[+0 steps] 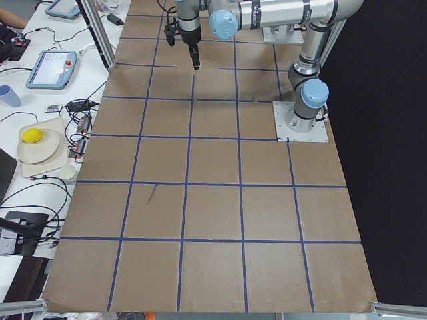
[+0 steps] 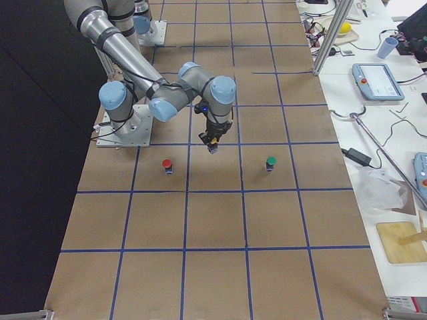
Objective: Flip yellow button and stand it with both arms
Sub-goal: 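Lower the button upright onto the table with the right gripper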
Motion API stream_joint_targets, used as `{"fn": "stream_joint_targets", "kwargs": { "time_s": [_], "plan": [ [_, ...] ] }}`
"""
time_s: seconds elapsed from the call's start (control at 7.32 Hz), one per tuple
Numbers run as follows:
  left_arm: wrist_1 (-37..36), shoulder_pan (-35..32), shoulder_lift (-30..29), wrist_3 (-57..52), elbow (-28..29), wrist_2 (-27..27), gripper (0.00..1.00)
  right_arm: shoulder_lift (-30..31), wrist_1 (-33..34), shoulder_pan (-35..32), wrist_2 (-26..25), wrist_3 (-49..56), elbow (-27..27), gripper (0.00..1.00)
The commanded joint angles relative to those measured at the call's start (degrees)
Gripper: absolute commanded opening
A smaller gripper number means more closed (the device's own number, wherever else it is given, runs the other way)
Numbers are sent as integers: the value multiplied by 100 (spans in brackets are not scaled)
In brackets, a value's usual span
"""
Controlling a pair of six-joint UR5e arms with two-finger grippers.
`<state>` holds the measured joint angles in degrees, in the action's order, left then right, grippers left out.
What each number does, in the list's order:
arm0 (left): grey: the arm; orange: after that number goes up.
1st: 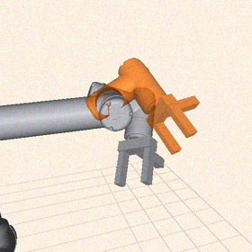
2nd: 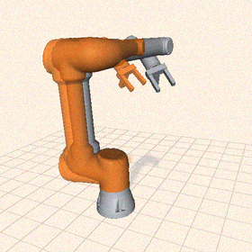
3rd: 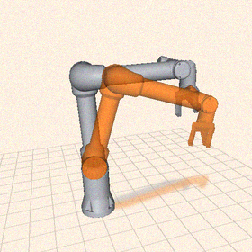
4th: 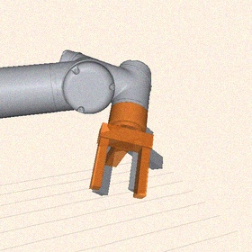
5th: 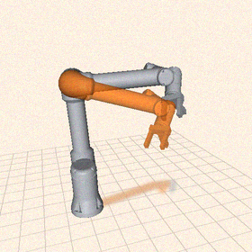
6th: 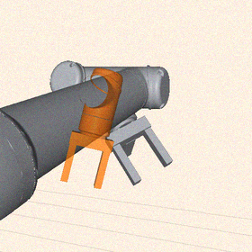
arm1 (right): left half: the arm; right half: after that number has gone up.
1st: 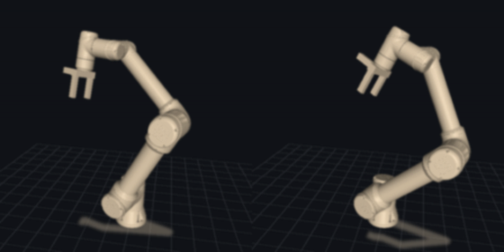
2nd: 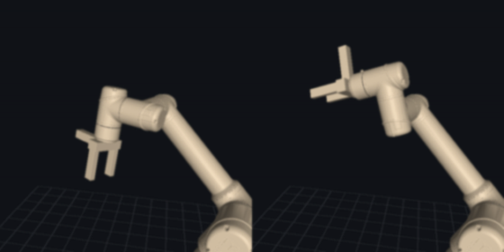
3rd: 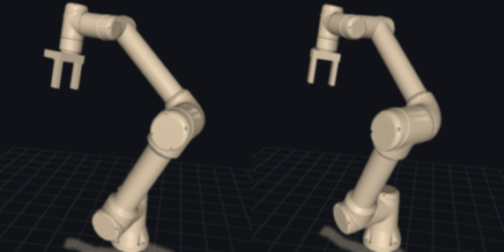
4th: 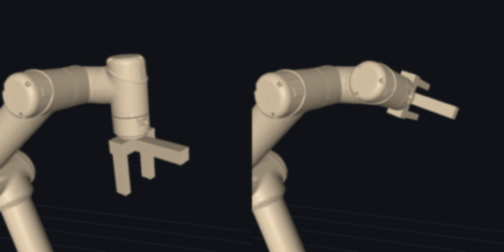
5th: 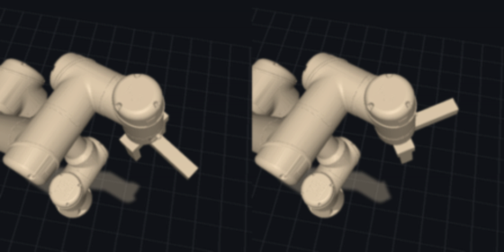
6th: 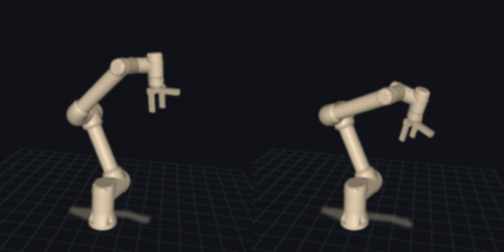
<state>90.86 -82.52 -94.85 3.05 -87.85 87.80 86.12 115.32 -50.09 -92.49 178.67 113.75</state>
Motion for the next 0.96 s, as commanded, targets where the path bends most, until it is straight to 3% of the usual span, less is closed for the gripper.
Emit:
{"fn": "stream_joint_targets", "kwargs": {
  "time_s": [0.0, 0.27, 0.82],
  "plan": [
    [63, 8, -155, -33, 111, 159, 100, -287, 631, -1, -250, 1638, 165, 32],
    [115, 51, -192, -33, 224, 194, 100, -499, 527, 374, -481, 2423, 147, 29],
    [142, 52, -200, -15, 330, 167, 100, -772, 237, 544, -158, 2787, -1, 27]
  ]
}}
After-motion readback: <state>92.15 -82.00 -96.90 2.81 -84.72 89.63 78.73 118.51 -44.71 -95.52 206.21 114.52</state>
